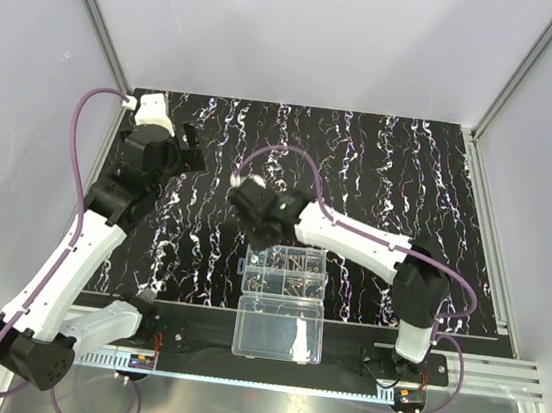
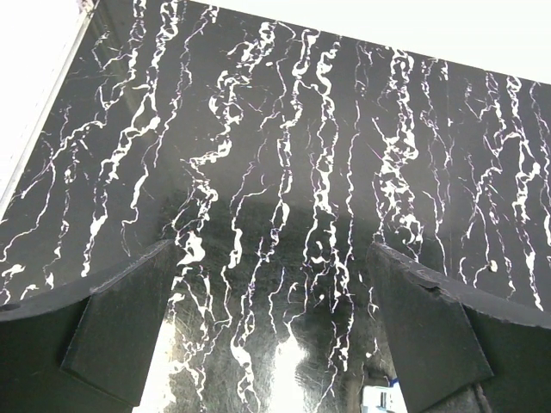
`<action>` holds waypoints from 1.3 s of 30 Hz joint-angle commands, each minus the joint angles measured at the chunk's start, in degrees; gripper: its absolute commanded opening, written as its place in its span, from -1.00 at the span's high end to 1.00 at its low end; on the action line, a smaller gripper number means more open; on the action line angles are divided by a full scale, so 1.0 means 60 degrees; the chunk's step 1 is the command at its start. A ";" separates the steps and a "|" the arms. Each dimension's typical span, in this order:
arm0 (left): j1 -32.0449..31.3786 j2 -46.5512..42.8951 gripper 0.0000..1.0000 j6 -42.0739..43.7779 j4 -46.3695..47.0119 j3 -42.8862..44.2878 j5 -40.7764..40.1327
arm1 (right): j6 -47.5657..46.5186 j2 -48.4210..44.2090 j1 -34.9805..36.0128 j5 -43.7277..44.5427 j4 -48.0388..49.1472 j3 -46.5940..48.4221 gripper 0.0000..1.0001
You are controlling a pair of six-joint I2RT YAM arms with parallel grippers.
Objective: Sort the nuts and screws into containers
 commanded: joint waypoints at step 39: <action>0.0178 -0.0489 -0.98 0.0077 0.0616 0.0198 -0.0261 | 0.0916 0.0129 0.0945 -0.0570 0.1193 -0.1611 0.36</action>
